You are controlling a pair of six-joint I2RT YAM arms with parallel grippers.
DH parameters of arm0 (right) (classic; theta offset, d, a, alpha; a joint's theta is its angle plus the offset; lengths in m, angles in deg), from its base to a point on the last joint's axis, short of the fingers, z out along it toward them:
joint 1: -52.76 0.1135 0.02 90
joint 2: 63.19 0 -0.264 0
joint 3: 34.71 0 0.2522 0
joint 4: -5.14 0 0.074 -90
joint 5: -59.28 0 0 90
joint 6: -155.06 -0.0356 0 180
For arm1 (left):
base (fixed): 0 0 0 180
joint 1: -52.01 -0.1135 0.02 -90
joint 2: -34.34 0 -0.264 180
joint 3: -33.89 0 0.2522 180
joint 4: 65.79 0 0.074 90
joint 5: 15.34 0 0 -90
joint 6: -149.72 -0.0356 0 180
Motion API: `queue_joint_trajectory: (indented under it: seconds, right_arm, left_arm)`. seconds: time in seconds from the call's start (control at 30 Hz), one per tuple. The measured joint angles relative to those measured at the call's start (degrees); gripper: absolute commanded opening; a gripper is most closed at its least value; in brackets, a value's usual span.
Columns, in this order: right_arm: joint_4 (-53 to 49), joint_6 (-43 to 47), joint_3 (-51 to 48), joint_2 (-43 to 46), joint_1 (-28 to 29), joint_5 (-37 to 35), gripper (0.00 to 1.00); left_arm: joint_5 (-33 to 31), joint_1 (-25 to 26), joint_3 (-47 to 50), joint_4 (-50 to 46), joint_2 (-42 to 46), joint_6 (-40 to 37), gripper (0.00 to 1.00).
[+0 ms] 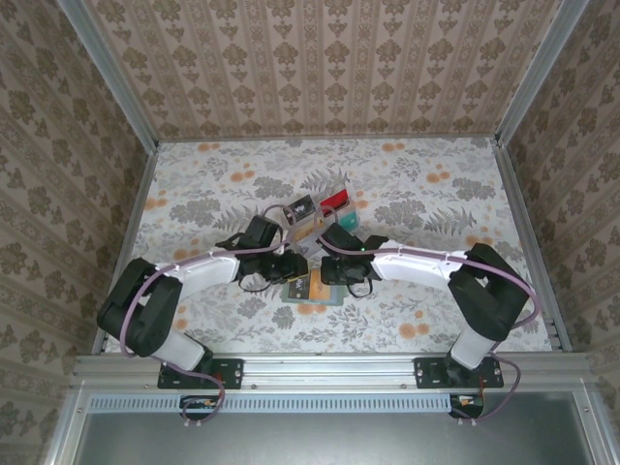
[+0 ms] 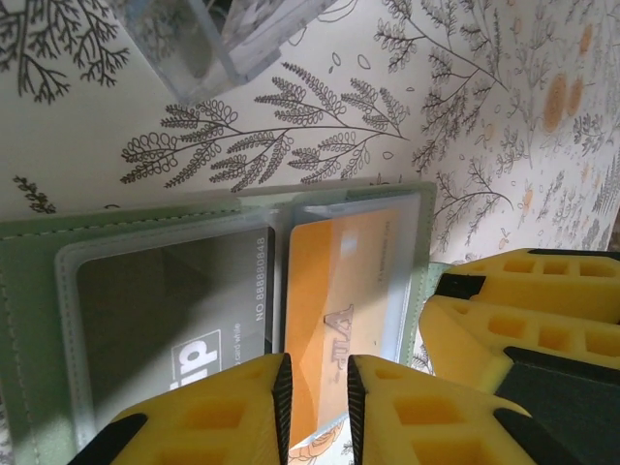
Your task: Take the credit cards out of the card holder
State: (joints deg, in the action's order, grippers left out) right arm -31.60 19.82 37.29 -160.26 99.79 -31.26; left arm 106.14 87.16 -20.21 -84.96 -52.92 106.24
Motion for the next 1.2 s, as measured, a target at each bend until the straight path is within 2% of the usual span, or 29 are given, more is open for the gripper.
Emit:
queue_joint_trajectory:
  seconds: [0.67, 1.2]
  right_arm:
    - [-2.1, 0.0, 2.0, -4.2, 0.0, 1.4, 0.24]
    - [-3.2, 0.0, 3.5, -5.3, 0.0, 1.5, 0.24]
  left_arm:
    - [2.6, 1.2, 0.0, 3.0, -5.9, 0.0, 0.25]
    - [6.5, 1.1, 2.2, 10.7, -6.3, 3.9, 0.14]
